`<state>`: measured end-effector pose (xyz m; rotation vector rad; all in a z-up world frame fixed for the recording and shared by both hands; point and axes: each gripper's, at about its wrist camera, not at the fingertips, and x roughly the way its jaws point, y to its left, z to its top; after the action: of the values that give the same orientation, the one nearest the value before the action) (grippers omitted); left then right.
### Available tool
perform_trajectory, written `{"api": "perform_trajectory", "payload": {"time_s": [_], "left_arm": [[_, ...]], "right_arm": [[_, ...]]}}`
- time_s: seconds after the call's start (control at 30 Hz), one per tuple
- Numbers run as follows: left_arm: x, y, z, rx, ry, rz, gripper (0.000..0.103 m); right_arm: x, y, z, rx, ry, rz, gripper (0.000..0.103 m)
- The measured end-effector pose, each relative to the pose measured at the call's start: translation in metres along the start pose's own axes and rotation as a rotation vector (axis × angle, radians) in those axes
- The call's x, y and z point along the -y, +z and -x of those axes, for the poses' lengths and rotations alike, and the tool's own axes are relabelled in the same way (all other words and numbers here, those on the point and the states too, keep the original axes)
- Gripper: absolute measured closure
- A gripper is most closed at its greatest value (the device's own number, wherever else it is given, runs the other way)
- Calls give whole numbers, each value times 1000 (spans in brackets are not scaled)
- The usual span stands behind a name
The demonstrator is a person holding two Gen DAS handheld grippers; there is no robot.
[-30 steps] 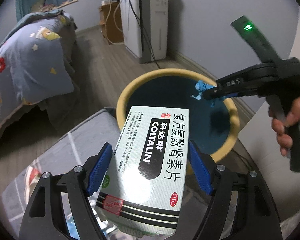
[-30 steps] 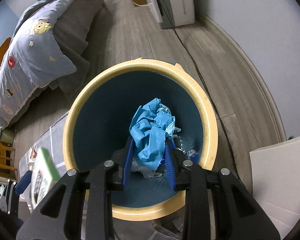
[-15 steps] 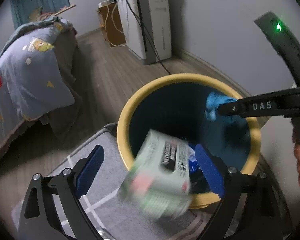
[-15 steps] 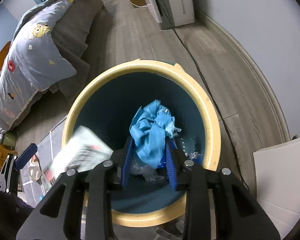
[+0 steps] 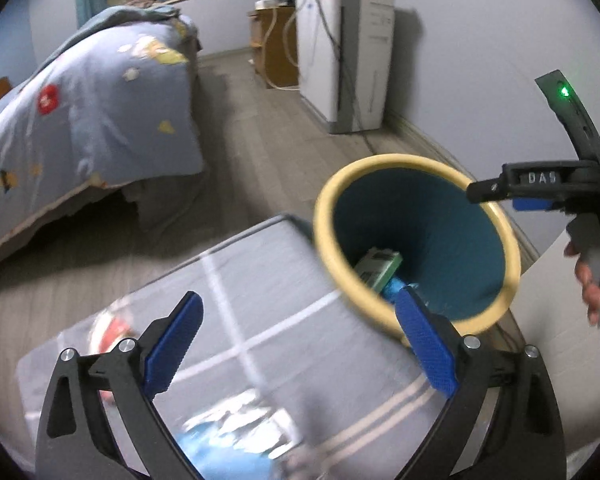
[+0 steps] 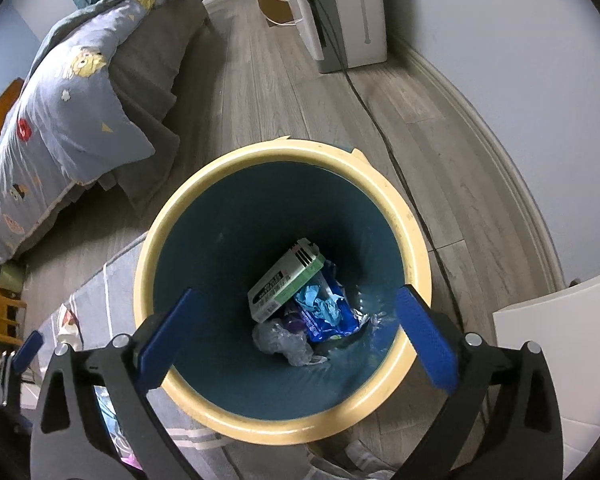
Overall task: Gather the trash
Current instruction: 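Drop the COLTALIN box into the bin while the right gripper releases the glove, then move both grippers back over the trash on the cushion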
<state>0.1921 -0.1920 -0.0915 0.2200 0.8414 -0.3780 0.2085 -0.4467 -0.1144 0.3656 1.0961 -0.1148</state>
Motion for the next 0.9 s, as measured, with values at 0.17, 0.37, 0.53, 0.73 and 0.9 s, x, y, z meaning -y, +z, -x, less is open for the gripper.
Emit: {"api": "perform_trajectory", "payload": {"time_s": [0.17, 0.37, 0.53, 0.73, 0.9], "left_arm": [[-36, -19, 51, 11, 79, 14, 7], [-76, -50, 108, 28, 148, 103, 6], [-96, -87, 142, 21, 183, 166, 6], [-103, -141, 158, -18, 205, 230, 6], [-99, -181, 152, -84, 207, 219, 6]], "right_arm": [[-29, -9, 25, 2, 25, 28, 6], [-89, -28, 63, 8, 77, 93, 6], [-131, -56, 92, 45, 94, 187, 6], [-164, -106, 103, 27, 124, 215, 6], [-193, -143, 96, 20, 75, 301, 6]]}}
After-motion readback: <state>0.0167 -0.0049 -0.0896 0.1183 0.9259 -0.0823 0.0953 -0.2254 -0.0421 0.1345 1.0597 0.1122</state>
